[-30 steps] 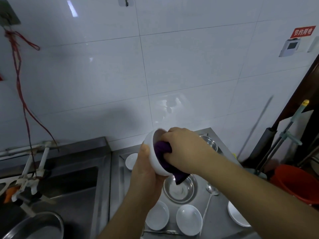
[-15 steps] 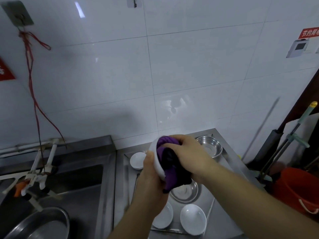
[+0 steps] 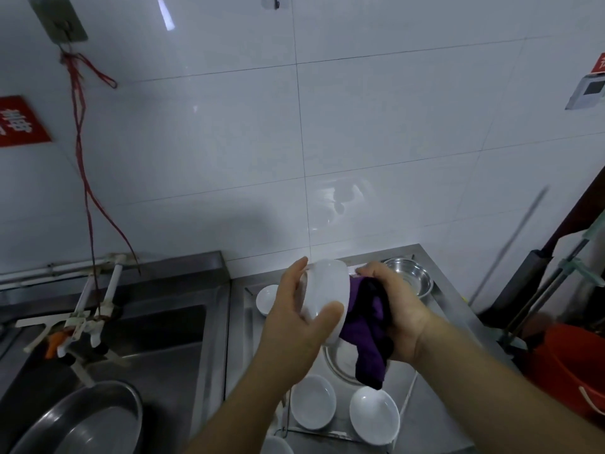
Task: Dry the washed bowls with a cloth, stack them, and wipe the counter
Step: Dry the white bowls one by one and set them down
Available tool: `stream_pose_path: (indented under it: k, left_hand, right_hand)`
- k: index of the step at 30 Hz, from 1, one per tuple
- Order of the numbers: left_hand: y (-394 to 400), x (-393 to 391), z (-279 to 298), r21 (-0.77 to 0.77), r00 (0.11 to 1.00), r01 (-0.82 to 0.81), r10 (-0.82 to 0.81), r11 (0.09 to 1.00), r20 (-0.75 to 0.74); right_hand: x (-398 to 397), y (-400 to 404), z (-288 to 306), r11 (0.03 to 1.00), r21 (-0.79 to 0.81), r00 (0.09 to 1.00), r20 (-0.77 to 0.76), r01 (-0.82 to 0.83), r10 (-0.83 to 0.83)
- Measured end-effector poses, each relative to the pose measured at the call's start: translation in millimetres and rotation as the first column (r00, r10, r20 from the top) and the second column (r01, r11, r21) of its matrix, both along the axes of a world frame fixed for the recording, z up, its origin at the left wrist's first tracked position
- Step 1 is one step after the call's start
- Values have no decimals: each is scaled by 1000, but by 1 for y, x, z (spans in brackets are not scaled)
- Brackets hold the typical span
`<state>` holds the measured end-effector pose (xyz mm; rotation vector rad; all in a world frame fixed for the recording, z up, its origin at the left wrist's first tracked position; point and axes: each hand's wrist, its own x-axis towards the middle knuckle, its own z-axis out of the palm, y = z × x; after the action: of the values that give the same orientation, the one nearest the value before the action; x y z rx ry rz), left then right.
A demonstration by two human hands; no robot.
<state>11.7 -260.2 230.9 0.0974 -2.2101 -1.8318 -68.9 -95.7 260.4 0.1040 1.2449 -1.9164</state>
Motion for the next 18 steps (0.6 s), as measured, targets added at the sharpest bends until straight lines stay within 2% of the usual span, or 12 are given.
stream_pose_path:
  k: [4, 7, 8, 9, 10, 11, 12, 15, 18]
  left_hand:
    - [-8, 2, 2, -216, 994, 107, -98, 971, 52]
    - [-12, 0, 8, -219, 991, 124, -111, 968, 70]
    - [-9, -2, 10, -175, 992, 94, -77, 980, 99]
    - [-6, -7, 13, -23, 985, 11, -7, 1000, 173]
    - [-5, -12, 12, 196, 959, -103, 45, 975, 280]
    - [-7, -13, 9, 378, 920, -219, 62, 900, 386]
    - [-9, -12, 5, 494, 892, -289, 43, 820, 450]
    - [-14, 2, -4, 674, 854, -257, -164, 692, 494]
    - [-16, 7, -6, 834, 878, -233, -261, 500, 401]
  right_hand:
    - [0, 4, -2, 997, -56, 998, 5, -62, 62]
    - [1, 6, -10, 995, -67, 996, -41, -79, 76]
    - [1, 6, -13, 995, -78, 997, -50, -63, 59]
    - [2, 6, -15, 995, -90, 998, -57, -40, 34]
    - [3, 6, -16, 995, -103, 998, -66, -13, 6]
    - [3, 5, -17, 992, -122, 997, -76, 6, -15]
    - [3, 5, -18, 989, -146, 995, -90, 18, -31]
    - [1, 6, -21, 982, -176, 989, -121, 66, -88]
    - [0, 8, -28, 980, -168, 982, -140, 101, -126]
